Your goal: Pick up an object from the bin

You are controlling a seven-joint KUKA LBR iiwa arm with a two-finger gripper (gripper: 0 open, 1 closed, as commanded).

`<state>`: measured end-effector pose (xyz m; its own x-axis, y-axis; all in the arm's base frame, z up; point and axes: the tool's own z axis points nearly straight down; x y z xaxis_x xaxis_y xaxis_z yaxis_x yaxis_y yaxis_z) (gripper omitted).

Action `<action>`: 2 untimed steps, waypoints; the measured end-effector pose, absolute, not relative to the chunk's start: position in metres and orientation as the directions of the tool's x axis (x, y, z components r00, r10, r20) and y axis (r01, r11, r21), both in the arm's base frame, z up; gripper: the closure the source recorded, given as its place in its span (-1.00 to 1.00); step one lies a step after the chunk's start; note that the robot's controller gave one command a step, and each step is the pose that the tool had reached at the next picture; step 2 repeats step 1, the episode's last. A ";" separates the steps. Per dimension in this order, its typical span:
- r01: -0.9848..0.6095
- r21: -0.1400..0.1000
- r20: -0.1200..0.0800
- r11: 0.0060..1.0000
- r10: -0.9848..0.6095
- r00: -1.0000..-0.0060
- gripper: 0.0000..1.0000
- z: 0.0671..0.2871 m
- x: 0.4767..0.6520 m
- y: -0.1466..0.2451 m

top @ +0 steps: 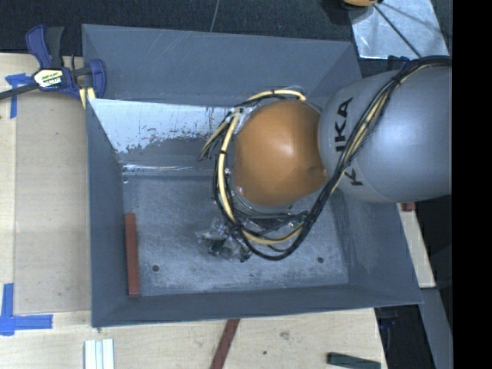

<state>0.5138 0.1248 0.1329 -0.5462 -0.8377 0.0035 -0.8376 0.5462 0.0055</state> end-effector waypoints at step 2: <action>-0.837 0.001 -0.001 0.547 -0.837 -0.547 1.00 0.155 0.515 0.125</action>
Offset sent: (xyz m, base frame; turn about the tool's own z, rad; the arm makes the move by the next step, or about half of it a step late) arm -0.0001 -0.0001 0.0440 0.0000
